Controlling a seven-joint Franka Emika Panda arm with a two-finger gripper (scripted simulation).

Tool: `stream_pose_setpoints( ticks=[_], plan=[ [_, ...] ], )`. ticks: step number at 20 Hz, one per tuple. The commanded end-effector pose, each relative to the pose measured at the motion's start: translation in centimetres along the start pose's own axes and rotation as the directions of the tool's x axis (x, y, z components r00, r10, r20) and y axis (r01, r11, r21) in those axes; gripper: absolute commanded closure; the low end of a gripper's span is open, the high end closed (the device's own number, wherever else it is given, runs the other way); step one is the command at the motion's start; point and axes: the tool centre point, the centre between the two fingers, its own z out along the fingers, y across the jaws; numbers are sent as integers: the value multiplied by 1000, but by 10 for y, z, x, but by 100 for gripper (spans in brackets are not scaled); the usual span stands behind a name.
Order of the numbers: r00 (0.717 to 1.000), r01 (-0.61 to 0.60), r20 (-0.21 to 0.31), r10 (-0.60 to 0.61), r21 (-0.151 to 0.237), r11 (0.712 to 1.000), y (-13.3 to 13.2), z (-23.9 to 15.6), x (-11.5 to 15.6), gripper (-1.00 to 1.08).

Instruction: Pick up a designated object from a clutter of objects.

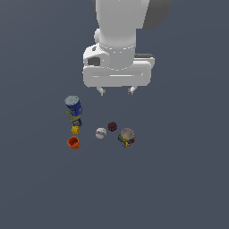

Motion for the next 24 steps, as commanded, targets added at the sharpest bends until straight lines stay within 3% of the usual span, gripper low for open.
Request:
stream_pose_setpoints(
  ticks=[1, 17, 24],
  plan=[
    [1000, 0, 0, 0, 0, 1000, 0, 0, 0, -92],
    [999, 36, -11, -36, 6, 999, -11, 4, 2, -92],
    [995, 95, -9, -95, -5, 996, -13, 27, 9, -92]
  ],
)
